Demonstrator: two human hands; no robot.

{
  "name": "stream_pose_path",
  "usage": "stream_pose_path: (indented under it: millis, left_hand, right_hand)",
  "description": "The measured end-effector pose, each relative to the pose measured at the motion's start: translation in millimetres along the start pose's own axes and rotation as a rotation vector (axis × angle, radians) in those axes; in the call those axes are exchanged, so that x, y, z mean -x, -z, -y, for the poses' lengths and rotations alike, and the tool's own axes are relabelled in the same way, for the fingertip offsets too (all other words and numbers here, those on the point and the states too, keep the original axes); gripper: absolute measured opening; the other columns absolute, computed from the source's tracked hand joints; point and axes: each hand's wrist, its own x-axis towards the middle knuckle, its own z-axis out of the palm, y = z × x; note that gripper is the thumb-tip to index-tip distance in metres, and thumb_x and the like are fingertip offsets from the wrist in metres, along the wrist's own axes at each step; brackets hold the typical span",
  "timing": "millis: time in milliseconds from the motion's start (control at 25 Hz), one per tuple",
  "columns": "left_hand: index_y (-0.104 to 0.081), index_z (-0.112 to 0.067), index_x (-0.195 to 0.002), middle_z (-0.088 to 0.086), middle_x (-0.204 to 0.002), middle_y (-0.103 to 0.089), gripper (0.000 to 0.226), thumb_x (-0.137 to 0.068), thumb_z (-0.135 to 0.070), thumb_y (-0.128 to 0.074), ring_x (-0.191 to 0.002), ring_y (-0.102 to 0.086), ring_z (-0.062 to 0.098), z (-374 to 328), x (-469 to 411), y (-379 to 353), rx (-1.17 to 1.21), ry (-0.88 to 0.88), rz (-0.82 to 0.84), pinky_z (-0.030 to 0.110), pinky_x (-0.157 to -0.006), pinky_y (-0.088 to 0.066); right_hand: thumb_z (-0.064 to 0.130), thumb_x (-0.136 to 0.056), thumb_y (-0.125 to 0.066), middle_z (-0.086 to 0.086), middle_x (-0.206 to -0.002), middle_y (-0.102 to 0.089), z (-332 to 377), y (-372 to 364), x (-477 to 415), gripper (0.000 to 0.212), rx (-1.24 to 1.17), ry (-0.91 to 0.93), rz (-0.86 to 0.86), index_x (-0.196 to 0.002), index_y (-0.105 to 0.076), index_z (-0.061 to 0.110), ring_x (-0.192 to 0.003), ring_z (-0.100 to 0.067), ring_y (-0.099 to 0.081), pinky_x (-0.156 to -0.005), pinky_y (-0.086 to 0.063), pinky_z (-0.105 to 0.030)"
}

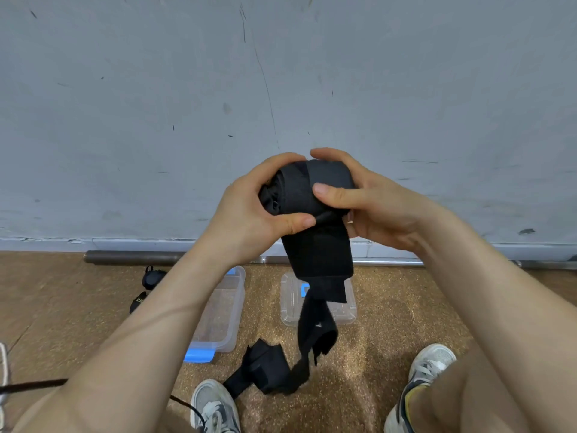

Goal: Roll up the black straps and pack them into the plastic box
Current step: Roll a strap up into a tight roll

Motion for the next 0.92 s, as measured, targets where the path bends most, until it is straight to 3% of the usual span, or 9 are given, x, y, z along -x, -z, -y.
stream_pose_path:
  millis: [80,160,280,400,520,600,680,800,920]
  left_hand:
    - [-0.054,-0.037,-0.124,-0.006,-0.116,-0.066,0.073,-0.062,-0.016,-0.085,-0.107,-0.065,0.013,3,0,1,0.034,-0.024,-0.017,0.035,-0.091,-0.055]
    - [-0.045,-0.032,-0.135,0.002,-0.116,-0.067,0.086,-0.062,-0.011,-0.087,-0.107,-0.067,0.018,16,-1,4,0.323,0.078,-0.006,0.034,-0.088,-0.056]
    - [-0.033,-0.027,-0.146,0.011,-0.128,-0.064,0.106,-0.058,-0.023,-0.091,-0.119,-0.062,0.025,51,10,-10,0.402,0.407,0.276,0.045,-0.102,-0.049]
    - [-0.063,-0.017,-0.117,0.004,-0.11,-0.072,0.041,-0.079,-0.017,-0.08,-0.107,-0.067,0.018,81,23,-38,0.051,0.58,0.538,0.043,-0.103,-0.049]
    - [-0.063,-0.024,-0.084,-0.003,-0.09,-0.071,0.016,-0.081,-0.017,-0.077,-0.095,-0.068,0.019,109,25,-35,-0.405,0.566,0.433,0.03,-0.086,-0.052]
    - [-0.062,-0.026,-0.096,-0.003,-0.098,-0.068,0.022,-0.081,-0.017,-0.074,-0.101,-0.065,0.019,118,27,-28,-0.67,0.57,0.43,0.029,-0.083,-0.05]
    - [-0.059,-0.021,-0.12,0.0,-0.114,-0.065,0.035,-0.089,-0.005,-0.063,-0.108,-0.062,0.017,112,19,-27,-0.422,0.602,0.312,0.028,-0.092,-0.05]
    - [-0.062,-0.021,-0.108,0.0,-0.108,-0.068,0.037,-0.089,0.01,-0.054,-0.094,-0.066,0.006,58,-7,-20,0.043,0.384,-0.193,0.023,-0.081,-0.051]
    - [-0.054,-0.029,-0.111,-0.005,-0.11,-0.057,0.051,-0.076,0.002,-0.074,-0.099,-0.056,0.008,21,-12,-3,-0.233,-0.055,-0.311,0.021,-0.085,-0.047]
  right_hand:
    - [0.016,-0.076,-0.078,-0.003,-0.119,-0.062,-3,0,-2,0.062,0.057,0.04,0.02,-0.131,-0.051,0.027,-0.097,-0.021,-0.07,-0.074,-0.057,-0.039]
    - [0.011,-0.076,-0.074,-0.001,-0.108,-0.065,-4,-2,-6,0.053,-0.01,0.169,-0.047,-0.123,-0.054,0.026,-0.091,-0.02,-0.069,-0.073,-0.057,-0.037]
    - [0.003,-0.086,-0.067,0.003,-0.1,-0.067,1,2,-10,0.047,-0.289,0.279,-0.194,-0.124,-0.051,0.026,-0.086,-0.015,-0.068,-0.071,-0.059,-0.033]
    - [0.002,-0.092,-0.062,0.005,-0.101,-0.068,3,11,-13,0.045,-0.419,0.288,-0.374,-0.129,-0.049,0.024,-0.083,-0.013,-0.07,-0.071,-0.059,-0.034]
    - [0.0,-0.093,-0.061,0.003,-0.1,-0.067,9,21,-12,0.042,-0.489,0.377,-0.519,-0.128,-0.048,0.021,-0.076,-0.01,-0.071,-0.067,-0.058,-0.033]
    - [0.003,-0.098,-0.054,0.0,-0.097,-0.068,17,30,-8,0.036,-0.533,0.361,-0.534,-0.129,-0.05,0.02,-0.075,-0.016,-0.07,-0.052,-0.054,-0.024]
    - [0.003,-0.098,-0.049,-0.005,-0.094,-0.069,17,32,-7,0.036,-0.459,0.272,-0.49,-0.13,-0.052,0.02,-0.075,-0.023,-0.065,-0.041,-0.044,-0.019]
    - [-0.005,-0.093,-0.057,-0.005,-0.107,-0.064,6,23,-10,0.045,-0.325,0.294,-0.45,-0.125,-0.048,0.026,-0.081,-0.021,-0.068,-0.057,-0.059,-0.033]
    - [-0.007,-0.088,-0.065,-0.006,-0.106,-0.062,0,14,-10,0.052,-0.266,0.321,-0.396,-0.124,-0.047,0.025,-0.086,-0.024,-0.068,-0.078,-0.061,-0.049]
